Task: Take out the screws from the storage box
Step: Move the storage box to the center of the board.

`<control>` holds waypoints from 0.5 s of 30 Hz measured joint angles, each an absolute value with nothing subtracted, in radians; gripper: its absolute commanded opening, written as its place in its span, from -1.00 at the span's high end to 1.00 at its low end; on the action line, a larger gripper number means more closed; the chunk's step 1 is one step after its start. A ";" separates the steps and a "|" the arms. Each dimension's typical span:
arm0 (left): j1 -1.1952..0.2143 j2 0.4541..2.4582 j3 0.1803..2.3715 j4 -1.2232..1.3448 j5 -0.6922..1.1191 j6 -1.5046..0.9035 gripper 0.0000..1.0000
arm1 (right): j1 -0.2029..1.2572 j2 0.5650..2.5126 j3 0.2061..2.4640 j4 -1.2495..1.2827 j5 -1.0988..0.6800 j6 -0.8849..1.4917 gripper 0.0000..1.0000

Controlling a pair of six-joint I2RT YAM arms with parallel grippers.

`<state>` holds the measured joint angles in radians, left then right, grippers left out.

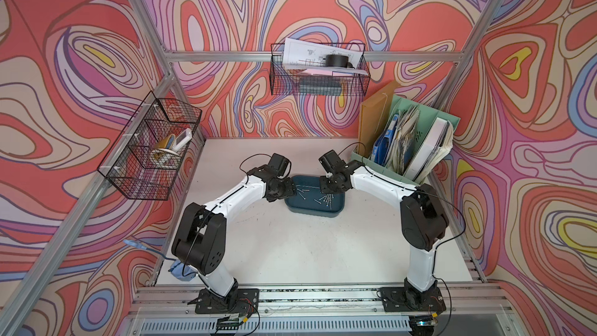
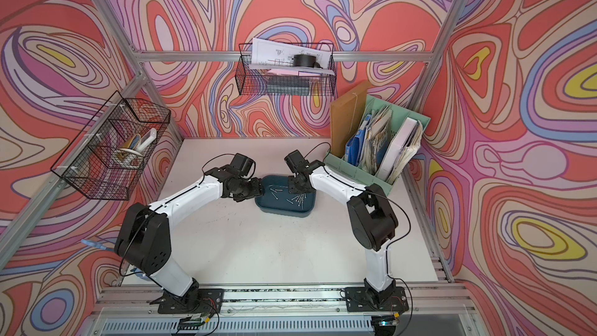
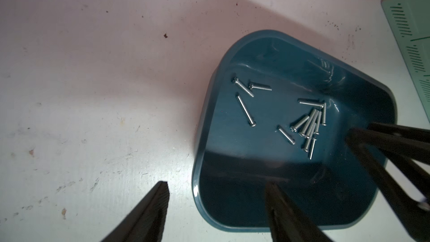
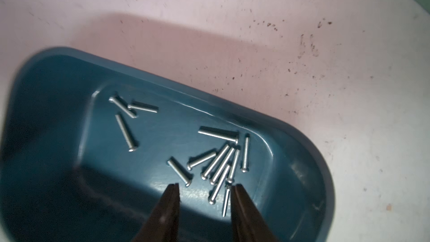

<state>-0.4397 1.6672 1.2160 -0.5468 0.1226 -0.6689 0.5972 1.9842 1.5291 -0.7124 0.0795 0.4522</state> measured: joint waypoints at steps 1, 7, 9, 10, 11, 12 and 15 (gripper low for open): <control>-0.440 1.670 1.213 -0.536 0.135 -0.669 -0.35 | 0.597 2.006 1.532 -0.717 0.083 0.461 0.44; -0.440 1.695 1.203 -0.492 0.198 -0.670 -0.25 | 0.597 2.068 1.542 -0.730 0.105 0.485 0.54; -0.440 1.700 1.203 -0.478 0.208 -0.670 -0.25 | 0.597 2.075 1.542 -0.731 0.113 0.491 0.54; -0.440 1.703 1.203 -0.478 0.211 -0.670 -0.25 | 0.597 2.078 1.542 -0.731 0.116 0.493 0.54; -0.440 1.706 1.203 -0.478 0.215 -0.670 -0.25 | 0.597 2.081 1.542 -0.731 0.117 0.496 0.54; -0.440 1.710 1.203 -0.477 0.218 -0.670 -0.25 | 0.597 2.086 1.545 -0.731 0.118 0.497 0.56; -0.440 1.717 1.203 -0.477 0.222 -0.670 -0.25 | 0.597 2.106 1.560 -0.731 0.118 0.500 0.63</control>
